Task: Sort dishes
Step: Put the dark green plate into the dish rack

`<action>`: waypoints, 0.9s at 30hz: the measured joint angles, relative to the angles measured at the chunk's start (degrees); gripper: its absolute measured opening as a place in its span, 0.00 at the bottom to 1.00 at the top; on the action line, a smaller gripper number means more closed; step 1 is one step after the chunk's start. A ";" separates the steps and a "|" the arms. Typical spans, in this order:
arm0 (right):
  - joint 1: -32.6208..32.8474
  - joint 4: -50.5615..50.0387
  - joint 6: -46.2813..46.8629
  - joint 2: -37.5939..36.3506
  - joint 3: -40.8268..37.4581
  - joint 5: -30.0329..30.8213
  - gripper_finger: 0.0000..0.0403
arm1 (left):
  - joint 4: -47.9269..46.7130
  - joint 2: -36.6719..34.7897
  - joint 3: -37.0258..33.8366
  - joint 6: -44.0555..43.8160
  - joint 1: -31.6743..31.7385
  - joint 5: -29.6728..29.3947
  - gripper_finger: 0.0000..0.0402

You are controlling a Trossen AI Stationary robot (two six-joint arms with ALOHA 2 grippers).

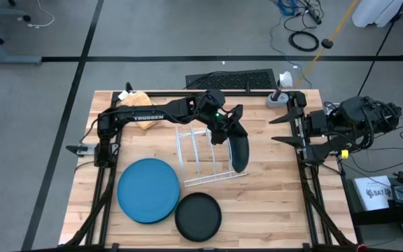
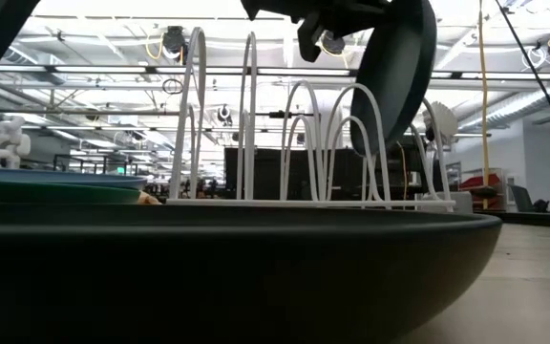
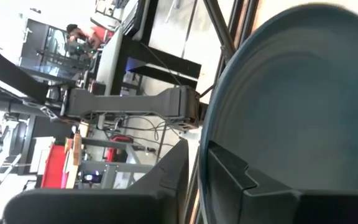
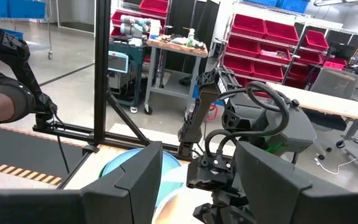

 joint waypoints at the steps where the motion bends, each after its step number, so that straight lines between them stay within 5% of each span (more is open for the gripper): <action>1: -0.01 0.00 0.02 0.00 -0.01 0.00 0.49 | -0.01 0.00 0.00 0.00 0.00 -0.19 0.19; 5: 0.01 0.00 0.36 0.00 0.00 0.00 0.49 | -0.06 -0.04 0.00 -0.02 0.00 -1.30 0.26; 16: -0.01 -0.09 1.09 0.00 0.00 0.00 0.49 | 0.09 -0.09 0.00 0.23 -0.11 -15.91 0.30; 27: 0.00 -0.74 1.09 0.00 0.00 0.00 0.49 | -3.85 -0.11 0.00 0.09 -1.02 -17.35 0.30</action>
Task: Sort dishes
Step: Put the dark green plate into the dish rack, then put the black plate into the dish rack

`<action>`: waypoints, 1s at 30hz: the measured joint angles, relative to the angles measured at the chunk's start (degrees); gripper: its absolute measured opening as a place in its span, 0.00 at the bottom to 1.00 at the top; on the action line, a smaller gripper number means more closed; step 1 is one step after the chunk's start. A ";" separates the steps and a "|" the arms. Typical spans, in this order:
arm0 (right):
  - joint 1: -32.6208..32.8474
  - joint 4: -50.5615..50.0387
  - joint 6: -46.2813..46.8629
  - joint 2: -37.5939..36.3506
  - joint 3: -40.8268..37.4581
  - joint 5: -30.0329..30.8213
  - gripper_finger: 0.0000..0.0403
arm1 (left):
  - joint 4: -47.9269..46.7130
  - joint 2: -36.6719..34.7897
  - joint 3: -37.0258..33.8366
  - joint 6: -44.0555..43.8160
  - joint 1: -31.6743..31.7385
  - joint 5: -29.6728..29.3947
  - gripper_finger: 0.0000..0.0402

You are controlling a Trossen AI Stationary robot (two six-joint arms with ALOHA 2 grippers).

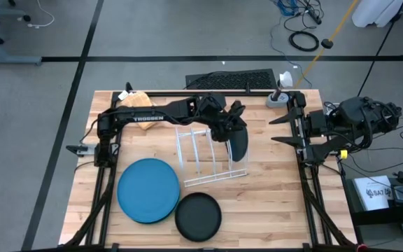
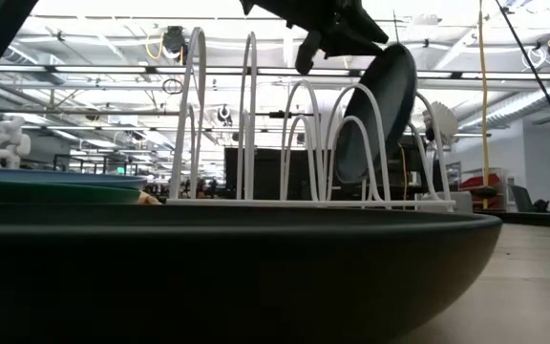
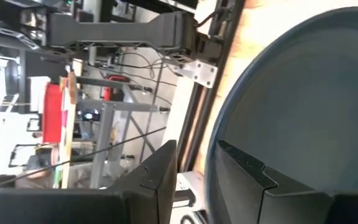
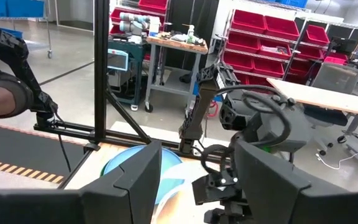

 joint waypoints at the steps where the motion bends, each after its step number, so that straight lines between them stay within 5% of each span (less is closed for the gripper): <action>1: 0.01 -0.01 0.00 0.00 0.00 0.00 0.49 | -0.60 0.00 0.00 0.00 -0.26 -0.72 0.30; 24: -0.01 -0.46 0.44 0.03 0.00 0.00 0.49 | -3.43 -1.44 0.00 -0.25 -8.64 -26.24 0.30; 30: -0.01 -0.73 0.44 0.04 0.00 -0.02 0.49 | -8.47 -8.33 0.00 -12.77 -11.12 -28.63 0.30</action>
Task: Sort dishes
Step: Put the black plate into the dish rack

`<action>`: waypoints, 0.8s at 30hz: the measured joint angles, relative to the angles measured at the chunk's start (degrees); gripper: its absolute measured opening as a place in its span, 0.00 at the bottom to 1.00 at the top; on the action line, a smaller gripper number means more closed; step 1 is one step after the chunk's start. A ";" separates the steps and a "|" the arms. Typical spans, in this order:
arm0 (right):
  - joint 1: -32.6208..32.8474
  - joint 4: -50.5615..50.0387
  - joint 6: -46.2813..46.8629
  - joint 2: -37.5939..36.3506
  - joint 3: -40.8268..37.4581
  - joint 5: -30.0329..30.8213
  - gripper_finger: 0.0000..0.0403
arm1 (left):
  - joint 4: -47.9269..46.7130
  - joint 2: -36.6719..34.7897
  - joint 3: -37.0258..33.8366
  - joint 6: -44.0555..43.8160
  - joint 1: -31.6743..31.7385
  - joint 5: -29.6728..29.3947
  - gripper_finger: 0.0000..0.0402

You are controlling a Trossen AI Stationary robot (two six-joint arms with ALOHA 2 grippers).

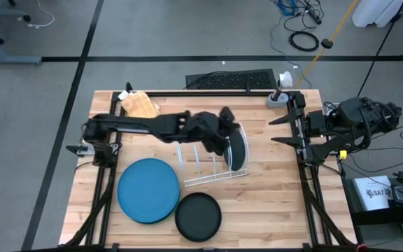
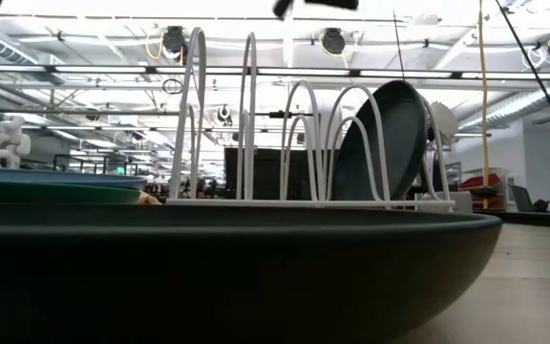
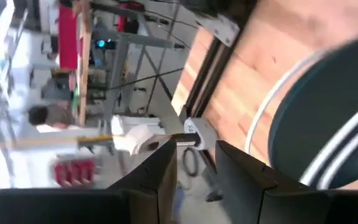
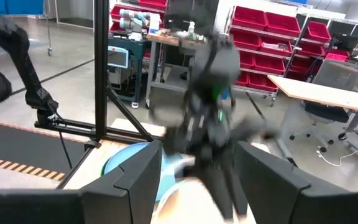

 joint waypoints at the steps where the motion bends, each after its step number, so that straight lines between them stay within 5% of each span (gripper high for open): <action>1: 0.02 -0.28 0.00 0.00 -0.02 0.02 0.49 | -2.82 -1.73 0.00 -3.50 -0.29 -0.10 0.30; 5: 0.01 -1.56 0.00 0.00 0.00 0.00 0.49 | -17.78 -9.60 0.02 -18.48 -1.99 0.04 0.30; 8: 0.00 -1.75 -0.05 0.02 -0.01 -0.01 0.49 | -28.78 -14.38 0.07 -32.66 -3.53 6.10 0.30; 11: 0.02 -1.62 -0.38 0.02 0.00 -0.01 0.49 | -37.45 -15.93 0.11 -45.74 -5.80 12.15 0.30; 15: 0.00 -1.12 -0.27 0.16 0.00 0.00 0.49 | -44.79 -15.63 -3.70 -57.29 -10.43 12.70 0.30; 19: 0.00 -1.04 0.44 0.71 0.00 0.00 0.49 | -41.47 -14.80 -11.44 -61.76 -15.69 12.77 0.30; 24: 0.02 -1.04 1.64 1.31 0.00 0.00 0.49 | -25.21 -11.94 -19.91 -63.82 -20.34 12.78 0.30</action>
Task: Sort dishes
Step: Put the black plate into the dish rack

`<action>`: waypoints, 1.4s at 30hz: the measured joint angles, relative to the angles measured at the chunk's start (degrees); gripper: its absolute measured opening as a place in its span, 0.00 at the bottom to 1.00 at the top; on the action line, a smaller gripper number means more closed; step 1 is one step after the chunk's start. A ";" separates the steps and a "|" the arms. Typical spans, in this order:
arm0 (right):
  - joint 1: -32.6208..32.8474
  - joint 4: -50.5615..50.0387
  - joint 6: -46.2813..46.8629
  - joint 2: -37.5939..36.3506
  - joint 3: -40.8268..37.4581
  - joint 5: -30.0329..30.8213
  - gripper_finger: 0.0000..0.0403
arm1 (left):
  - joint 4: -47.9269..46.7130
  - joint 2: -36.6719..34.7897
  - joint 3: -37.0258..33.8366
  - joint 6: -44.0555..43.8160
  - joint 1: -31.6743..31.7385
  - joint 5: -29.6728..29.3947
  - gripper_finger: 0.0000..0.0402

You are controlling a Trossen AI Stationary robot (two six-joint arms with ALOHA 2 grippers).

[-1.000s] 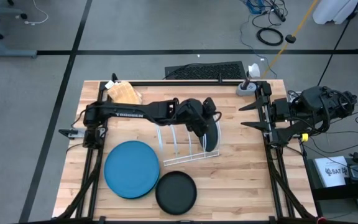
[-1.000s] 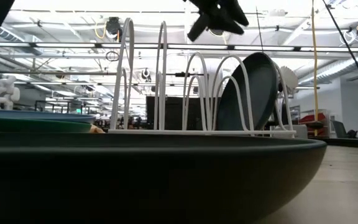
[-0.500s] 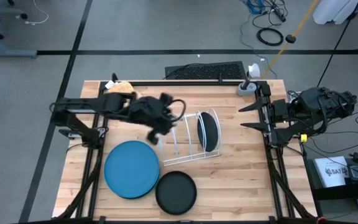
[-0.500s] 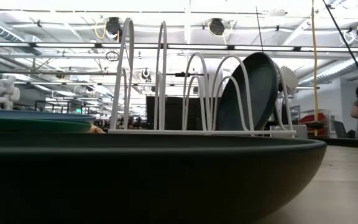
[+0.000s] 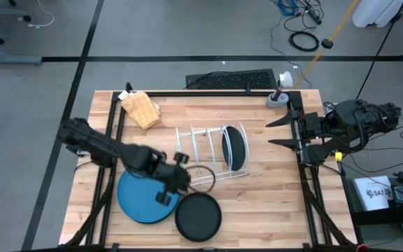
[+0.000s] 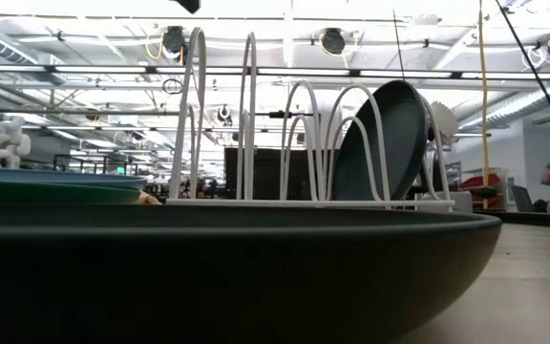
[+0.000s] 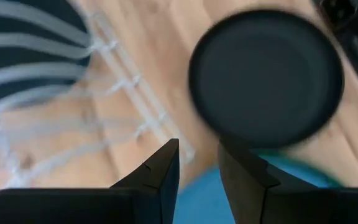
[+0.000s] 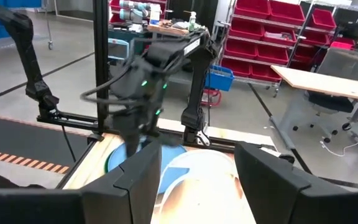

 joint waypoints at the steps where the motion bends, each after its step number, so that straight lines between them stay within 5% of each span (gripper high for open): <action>1: 0.00 0.00 0.33 0.12 0.00 0.00 0.49 | 2.89 0.91 -0.94 -0.04 -0.71 -0.01 0.30; 17: -0.01 -0.17 -0.24 0.57 0.00 -0.21 0.49 | 30.00 20.28 -2.43 -4.17 -1.59 -2.58 0.30; 42: 0.00 -0.58 -2.36 1.09 0.00 -0.21 0.49 | 28.50 29.23 2.18 5.01 5.65 12.66 0.30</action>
